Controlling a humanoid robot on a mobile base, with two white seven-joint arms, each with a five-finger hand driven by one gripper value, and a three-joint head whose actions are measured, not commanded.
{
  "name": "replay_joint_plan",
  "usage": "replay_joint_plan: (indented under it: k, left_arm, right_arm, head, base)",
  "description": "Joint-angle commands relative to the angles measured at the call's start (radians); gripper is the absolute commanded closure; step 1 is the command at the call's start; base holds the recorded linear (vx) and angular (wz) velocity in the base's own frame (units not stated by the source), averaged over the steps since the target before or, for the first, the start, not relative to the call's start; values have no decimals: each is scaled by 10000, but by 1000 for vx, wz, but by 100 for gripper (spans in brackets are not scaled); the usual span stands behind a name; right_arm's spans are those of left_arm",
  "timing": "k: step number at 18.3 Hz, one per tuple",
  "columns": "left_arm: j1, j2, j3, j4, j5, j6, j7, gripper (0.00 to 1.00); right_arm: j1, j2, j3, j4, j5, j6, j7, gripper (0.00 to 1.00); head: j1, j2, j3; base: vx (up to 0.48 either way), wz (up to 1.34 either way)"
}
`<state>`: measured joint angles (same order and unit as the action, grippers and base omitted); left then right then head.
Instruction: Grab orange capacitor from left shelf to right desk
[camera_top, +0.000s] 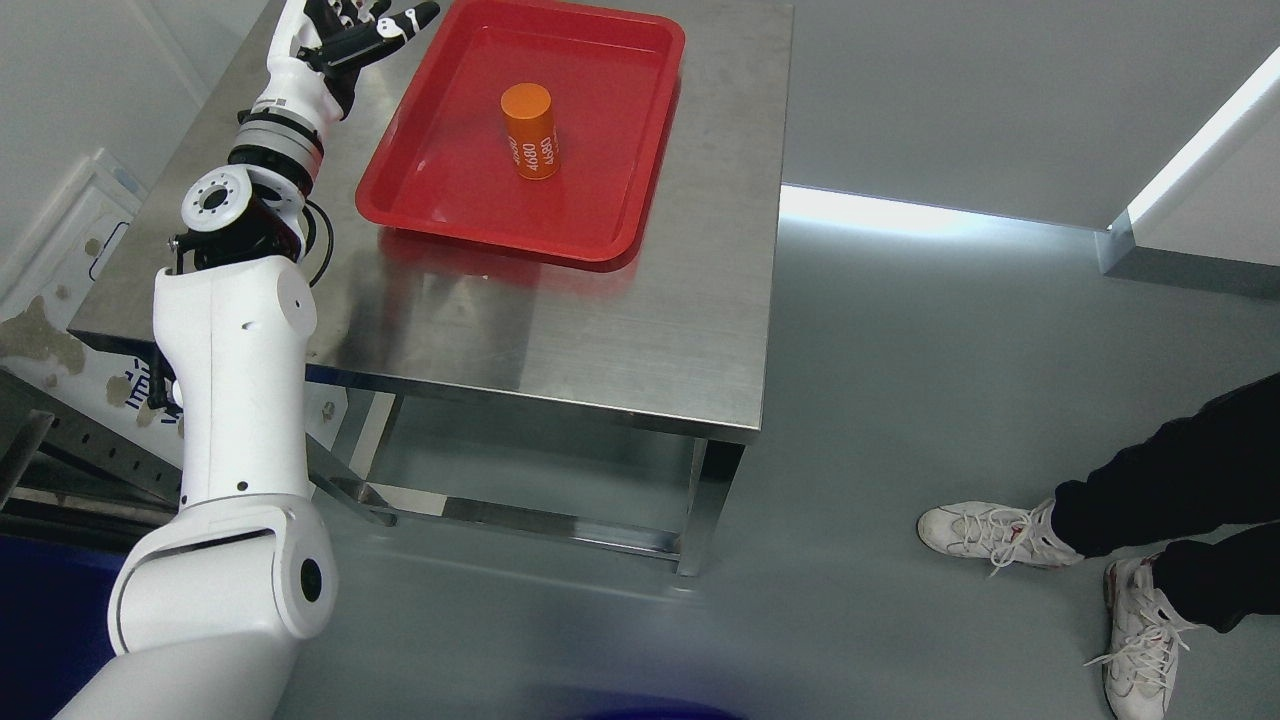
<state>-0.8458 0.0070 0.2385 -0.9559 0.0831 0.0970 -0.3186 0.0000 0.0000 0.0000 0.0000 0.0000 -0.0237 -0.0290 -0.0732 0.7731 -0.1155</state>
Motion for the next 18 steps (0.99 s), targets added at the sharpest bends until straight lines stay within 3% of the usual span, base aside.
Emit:
replay_joint_plan:
  k: [1, 3, 7, 18]
  left_arm:
    - [1414, 105, 791, -2083, 28, 120, -173, 0]
    - [1982, 105, 776, -2130, 28, -629, -173, 0]
    - [3224, 105, 622, -2422, 28, -862, -173, 0]
    - [3872, 105, 468, -2437, 74, -954, -204, 0]
  right_arm:
    - [200, -175, -123, -174, 46, -8, -1, 0]
    - [200, -175, -123, -174, 46, -8, -1, 0]
    - [200, -175, -123, -174, 46, -8, -1, 0]
    - [200, -175, -123, -174, 46, 7, -1, 0]
  head:
    - [0, 0, 0]
    - [0, 0, 0]
    - [0, 0, 0]
    - [0, 0, 0]
  base:
    - [0, 0]
    - [0, 0]
    - [0, 0]
    - [1, -2]
